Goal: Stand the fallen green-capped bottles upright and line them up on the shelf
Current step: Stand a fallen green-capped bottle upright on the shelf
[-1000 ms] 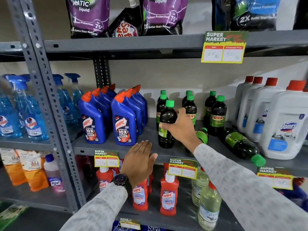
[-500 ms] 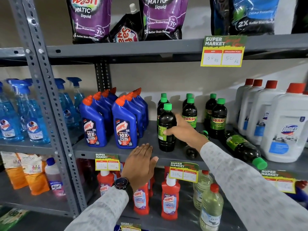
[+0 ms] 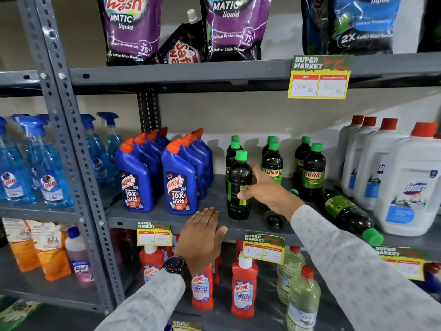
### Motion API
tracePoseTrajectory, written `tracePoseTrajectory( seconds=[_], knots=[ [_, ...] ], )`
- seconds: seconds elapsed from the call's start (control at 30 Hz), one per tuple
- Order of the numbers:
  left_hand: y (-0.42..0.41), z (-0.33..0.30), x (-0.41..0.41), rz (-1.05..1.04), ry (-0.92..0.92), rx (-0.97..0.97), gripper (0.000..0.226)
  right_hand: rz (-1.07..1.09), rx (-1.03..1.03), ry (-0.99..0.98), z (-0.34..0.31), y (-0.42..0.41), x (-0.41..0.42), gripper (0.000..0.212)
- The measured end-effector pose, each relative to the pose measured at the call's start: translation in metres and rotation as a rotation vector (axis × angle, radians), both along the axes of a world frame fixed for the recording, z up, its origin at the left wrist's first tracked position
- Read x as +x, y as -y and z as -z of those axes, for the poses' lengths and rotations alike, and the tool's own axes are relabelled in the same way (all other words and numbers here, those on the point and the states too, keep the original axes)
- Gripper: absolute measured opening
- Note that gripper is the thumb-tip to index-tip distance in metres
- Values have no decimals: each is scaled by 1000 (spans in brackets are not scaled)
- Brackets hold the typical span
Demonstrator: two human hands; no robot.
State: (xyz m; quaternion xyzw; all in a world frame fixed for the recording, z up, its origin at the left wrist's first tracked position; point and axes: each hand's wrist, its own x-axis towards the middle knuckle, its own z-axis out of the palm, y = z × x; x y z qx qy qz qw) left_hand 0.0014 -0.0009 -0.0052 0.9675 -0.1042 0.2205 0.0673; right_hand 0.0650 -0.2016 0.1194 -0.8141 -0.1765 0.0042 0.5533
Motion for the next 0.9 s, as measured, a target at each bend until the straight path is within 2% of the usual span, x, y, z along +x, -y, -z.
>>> tracePoseTrajectory(
  seconds=[0.07, 0.3, 0.5, 0.73, 0.9],
  knots=[
    [0, 1, 0, -1, 1, 1, 79, -15, 47, -20, 1, 2, 0, 96],
    [-1, 3, 1, -7, 1, 9, 76, 44, -111, 134, -2, -5, -6, 93],
    [0, 1, 0, -7, -3, -2, 75, -42, 26, -17, -4, 3, 1, 104],
    [0, 1, 1, -11, -8, 1, 79, 46, -95, 187, -2, -6, -3, 72],
    [1, 1, 0, -10, 5, 5, 82, -51, 30, -6, -2, 2, 3, 83]
  ],
)
